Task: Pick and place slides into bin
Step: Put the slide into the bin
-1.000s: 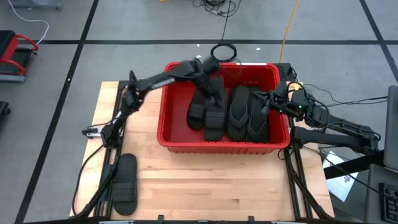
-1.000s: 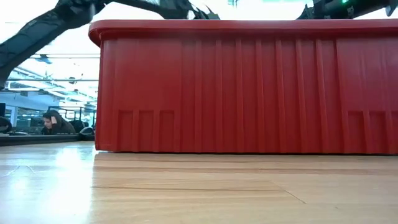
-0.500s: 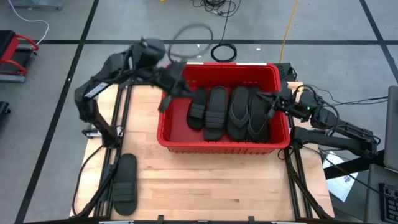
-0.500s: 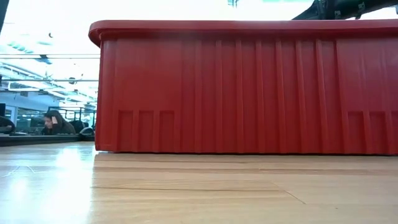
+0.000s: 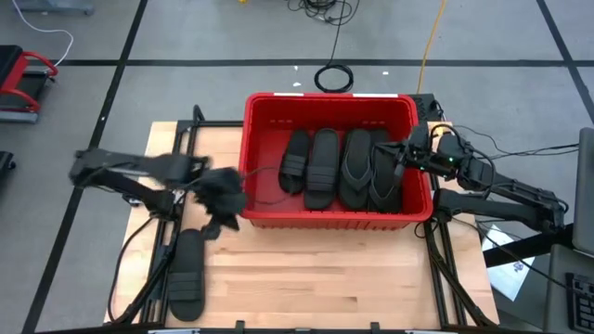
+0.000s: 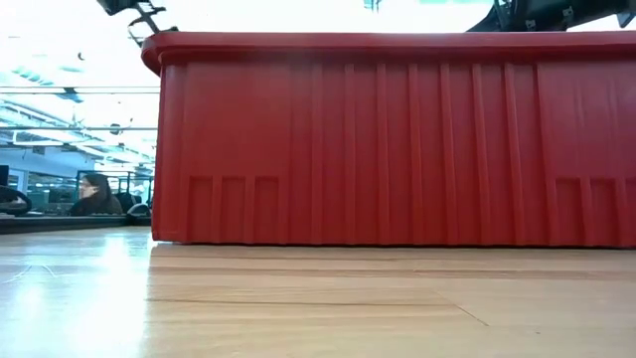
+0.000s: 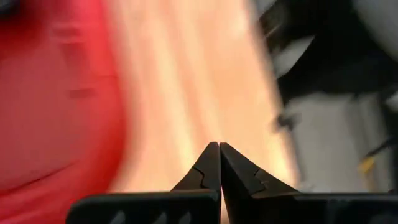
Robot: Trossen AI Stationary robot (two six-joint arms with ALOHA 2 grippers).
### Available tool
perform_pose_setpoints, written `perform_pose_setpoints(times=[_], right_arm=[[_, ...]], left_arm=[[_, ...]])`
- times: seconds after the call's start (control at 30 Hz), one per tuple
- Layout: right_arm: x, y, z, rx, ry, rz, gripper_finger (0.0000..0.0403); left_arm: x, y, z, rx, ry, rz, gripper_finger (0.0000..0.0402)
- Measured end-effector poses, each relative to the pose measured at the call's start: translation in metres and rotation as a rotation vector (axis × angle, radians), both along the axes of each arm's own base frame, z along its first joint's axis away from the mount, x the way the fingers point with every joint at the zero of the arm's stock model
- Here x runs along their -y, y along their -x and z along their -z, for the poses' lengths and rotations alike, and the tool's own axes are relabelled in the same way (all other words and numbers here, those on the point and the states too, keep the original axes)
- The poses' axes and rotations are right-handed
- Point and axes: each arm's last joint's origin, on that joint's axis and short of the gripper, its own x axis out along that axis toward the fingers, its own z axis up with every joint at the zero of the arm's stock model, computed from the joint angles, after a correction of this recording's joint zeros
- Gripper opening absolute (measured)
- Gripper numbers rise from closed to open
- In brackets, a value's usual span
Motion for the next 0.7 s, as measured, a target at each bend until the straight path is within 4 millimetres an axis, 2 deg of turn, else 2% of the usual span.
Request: perform_pose_setpoints(times=[0.23, 0.33, 0.47, 0.57, 0.7], right_arm=[[0.001, -0.003, 0.0, 0.014, -0.036, 0.007, 0.0004], [0.002, -0.003, 0.001, 0.02, -0.055, 0.01, 0.0004], [0.002, -0.004, 0.001, 0.038, -0.101, 0.015, 0.0004], [0.002, -0.004, 0.001, 0.044, -0.117, 0.017, 0.0004], [0.002, -0.004, 0.001, 0.044, -0.117, 0.017, 0.0004]], left_arm=[[0.021, 0.059, 0.055, 0.431, 0.571, -0.087, 0.0], [0.028, 0.081, 0.09, 0.367, 0.777, -0.102, 0.0], [0.031, 0.101, 0.134, 0.136, 0.832, -0.187, 0.0004], [0.032, 0.105, 0.143, 0.044, 0.838, -0.232, 0.0018], [0.033, 0.106, 0.139, 0.022, 0.791, -0.186, 0.0045]])
